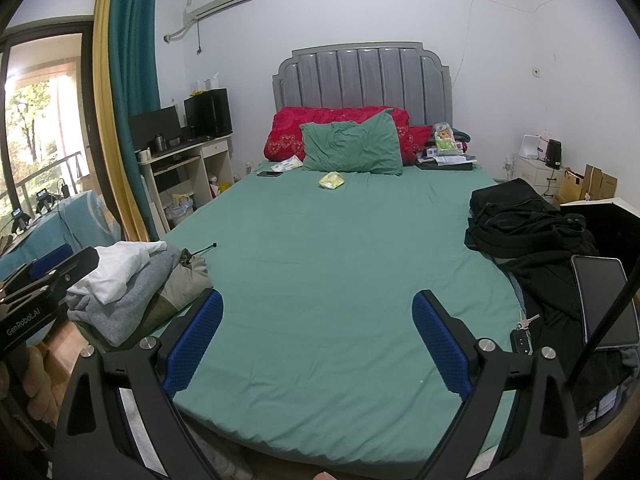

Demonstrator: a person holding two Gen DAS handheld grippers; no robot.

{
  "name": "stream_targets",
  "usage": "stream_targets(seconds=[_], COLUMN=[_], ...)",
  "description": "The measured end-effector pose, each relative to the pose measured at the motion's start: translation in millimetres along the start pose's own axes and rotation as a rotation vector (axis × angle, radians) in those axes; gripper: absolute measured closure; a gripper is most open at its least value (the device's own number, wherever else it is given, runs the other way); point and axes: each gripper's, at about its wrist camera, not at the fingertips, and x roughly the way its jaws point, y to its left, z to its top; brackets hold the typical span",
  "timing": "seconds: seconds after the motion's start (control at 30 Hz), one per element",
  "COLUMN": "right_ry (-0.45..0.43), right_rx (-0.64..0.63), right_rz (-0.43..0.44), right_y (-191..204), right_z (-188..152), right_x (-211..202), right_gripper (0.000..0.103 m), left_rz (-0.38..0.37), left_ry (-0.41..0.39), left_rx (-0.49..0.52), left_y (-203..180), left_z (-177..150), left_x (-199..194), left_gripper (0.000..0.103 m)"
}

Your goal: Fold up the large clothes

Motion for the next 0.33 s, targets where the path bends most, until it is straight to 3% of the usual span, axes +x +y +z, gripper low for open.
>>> stream_targets(seconds=[0.33], right_ry=[0.001], right_rx=[0.0], right_rz=[0.0], right_y=[1.0], right_z=[0.9], right_x=[0.0], right_gripper=[0.008], left_rz=[-0.002], left_ry=[-0.001], left_rx=[0.001], left_y=[-0.3], left_z=[-0.1], left_x=[0.3], left_gripper=[0.029])
